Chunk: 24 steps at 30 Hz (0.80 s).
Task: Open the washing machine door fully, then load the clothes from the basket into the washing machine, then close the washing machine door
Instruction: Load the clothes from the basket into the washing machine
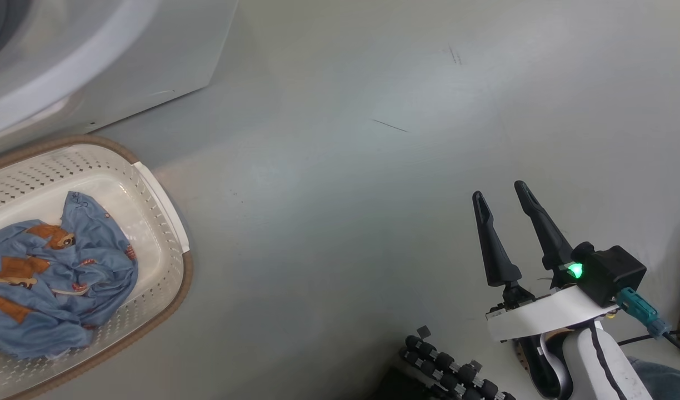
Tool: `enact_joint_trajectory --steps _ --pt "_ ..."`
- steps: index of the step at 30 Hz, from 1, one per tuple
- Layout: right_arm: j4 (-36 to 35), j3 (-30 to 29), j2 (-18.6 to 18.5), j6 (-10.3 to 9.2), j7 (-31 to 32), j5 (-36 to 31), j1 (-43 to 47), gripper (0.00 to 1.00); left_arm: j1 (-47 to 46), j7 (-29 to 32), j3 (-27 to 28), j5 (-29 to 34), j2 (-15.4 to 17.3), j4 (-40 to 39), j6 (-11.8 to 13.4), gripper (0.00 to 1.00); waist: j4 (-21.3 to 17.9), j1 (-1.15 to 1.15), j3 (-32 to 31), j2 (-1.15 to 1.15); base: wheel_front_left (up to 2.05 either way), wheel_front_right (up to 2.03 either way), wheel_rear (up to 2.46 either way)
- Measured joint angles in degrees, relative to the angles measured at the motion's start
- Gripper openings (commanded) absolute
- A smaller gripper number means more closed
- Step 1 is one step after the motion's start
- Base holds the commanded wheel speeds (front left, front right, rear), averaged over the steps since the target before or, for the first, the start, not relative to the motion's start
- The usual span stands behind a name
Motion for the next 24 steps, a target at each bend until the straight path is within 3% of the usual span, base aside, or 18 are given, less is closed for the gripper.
enact_joint_trajectory --steps 2,3,5,6,7,8,24 --pt "0.4 0.1 0.0 -0.04 0.0 0.1 0.0 1.00 0.0 0.0 -0.2 0.7 0.0 2.3 0.0 0.02 0.0 0.00 -0.2 0.00 0.00 0.00 0.00" --pt "0.6 0.2 0.0 -0.04 0.0 0.3 0.0 1.00 0.2 0.0 -0.3 1.1 0.0 3.0 0.0 0.13 0.0 0.00 -0.4 0.00 0.00 0.00 0.00" --pt "0.7 0.2 0.0 -0.07 0.0 0.5 0.0 1.00 0.3 0.0 -0.5 1.4 0.0 4.4 0.1 0.40 0.1 -0.01 -0.8 0.00 0.00 0.00 0.00" --pt "0.7 0.2 0.0 -0.15 0.0 0.5 0.0 1.00 0.3 0.0 -0.6 1.5 -0.1 5.0 0.4 0.60 0.1 -0.01 -1.0 0.00 0.00 0.00 0.00" --pt "0.7 0.1 0.0 -0.56 0.0 0.5 0.0 1.00 0.3 0.0 -0.7 1.8 -0.2 5.8 0.6 0.86 0.2 -0.01 -1.2 0.00 0.00 0.00 0.00" --pt "0.8 0.1 0.0 -0.57 0.0 0.5 0.0 1.00 0.3 0.0 -0.8 1.8 -0.3 6.4 0.7 1.00 0.4 0.00 -1.4 0.00 0.00 0.00 0.00" --pt "2.9 -1.1 0.0 -0.57 0.0 0.4 0.0 1.00 1.6 -1.1 -2.9 2.7 -6.7 15.5 4.4 1.00 3.8 -0.01 -6.4 0.00 0.00 0.00 0.00"
